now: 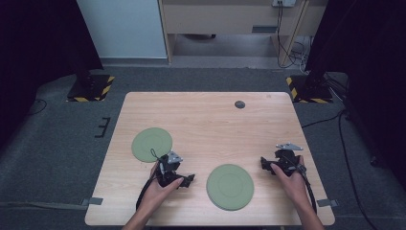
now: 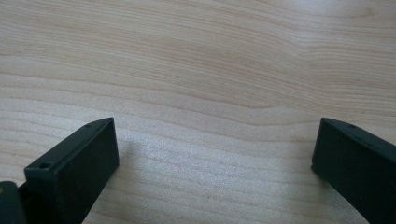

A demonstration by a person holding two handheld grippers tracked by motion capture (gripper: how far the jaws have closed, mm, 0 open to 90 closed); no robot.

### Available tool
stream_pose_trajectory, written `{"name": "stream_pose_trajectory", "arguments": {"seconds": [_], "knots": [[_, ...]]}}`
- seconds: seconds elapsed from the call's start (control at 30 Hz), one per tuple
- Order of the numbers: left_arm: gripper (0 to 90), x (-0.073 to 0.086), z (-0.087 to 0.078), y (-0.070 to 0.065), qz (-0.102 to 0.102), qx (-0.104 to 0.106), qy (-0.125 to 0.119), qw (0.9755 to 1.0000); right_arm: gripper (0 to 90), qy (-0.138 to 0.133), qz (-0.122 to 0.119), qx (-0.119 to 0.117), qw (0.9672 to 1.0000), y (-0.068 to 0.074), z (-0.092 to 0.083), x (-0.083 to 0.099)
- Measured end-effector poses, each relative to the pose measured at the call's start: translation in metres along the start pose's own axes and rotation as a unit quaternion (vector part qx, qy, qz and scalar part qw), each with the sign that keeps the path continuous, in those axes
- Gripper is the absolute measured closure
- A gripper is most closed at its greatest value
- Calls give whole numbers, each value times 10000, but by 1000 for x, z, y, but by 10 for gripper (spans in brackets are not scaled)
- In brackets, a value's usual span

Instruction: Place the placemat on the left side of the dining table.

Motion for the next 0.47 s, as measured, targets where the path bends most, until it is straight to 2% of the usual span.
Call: {"name": "stream_pose_trajectory", "arguments": {"seconds": [0.23, 0.47], "knots": [[32, 1, 5, -5, 223, -234, -123, 9994, 9, -2, 2, 7, 10000, 0, 0, 0], [19, 1, 5, -5, 192, -264, -134, 9994, 9, -1, 3, 10, 10000, 0, 0, 0]]}}
Point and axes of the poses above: each handheld gripper's, and its own axes: z roughly forward along the jaws, x roughly out of its underside, y roughly to its left, the point moved 10 cm from there along z, roughly forward along the jaws, and after that the axes turned 5 degrees about -y, right-handed, at the moved point
